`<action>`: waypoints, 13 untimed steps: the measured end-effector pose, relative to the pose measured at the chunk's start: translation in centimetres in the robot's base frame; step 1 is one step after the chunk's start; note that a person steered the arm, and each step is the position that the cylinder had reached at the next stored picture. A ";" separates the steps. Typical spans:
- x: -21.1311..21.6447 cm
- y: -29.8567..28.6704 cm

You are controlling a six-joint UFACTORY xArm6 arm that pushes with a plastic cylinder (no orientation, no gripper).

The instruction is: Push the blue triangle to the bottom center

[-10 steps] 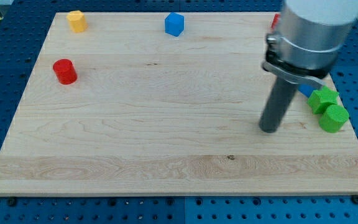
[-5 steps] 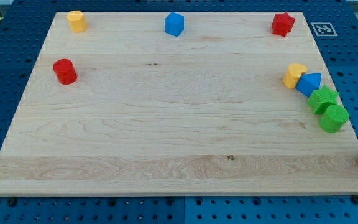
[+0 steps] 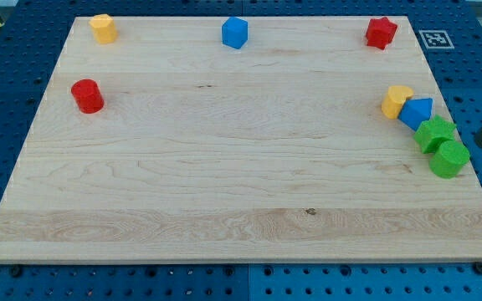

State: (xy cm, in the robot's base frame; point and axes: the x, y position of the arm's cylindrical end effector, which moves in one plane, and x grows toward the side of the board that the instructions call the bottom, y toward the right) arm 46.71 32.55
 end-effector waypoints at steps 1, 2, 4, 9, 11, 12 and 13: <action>-0.5 0.0; -1.8 -0.5; -2.4 -4.4; -5.1 -15.9; 0.0 -18.5; 2.0 -19.9; 2.8 -23.5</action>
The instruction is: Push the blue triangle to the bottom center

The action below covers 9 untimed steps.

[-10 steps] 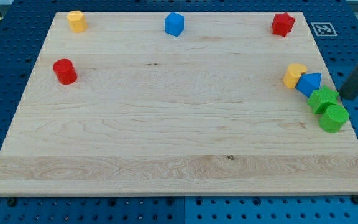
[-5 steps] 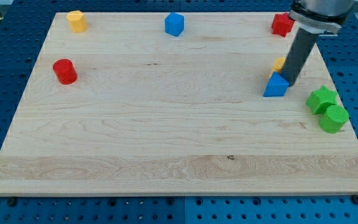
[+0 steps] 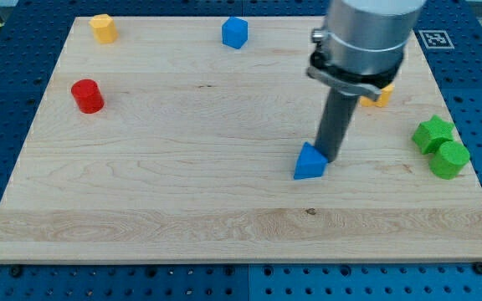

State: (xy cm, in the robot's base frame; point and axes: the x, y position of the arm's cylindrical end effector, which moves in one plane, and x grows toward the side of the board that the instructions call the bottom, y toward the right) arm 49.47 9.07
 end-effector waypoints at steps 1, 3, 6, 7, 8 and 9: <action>1.4 -3.7; 2.4 -5.9; 6.9 -6.1; 6.9 -6.4; 7.3 -9.4; 7.4 -10.5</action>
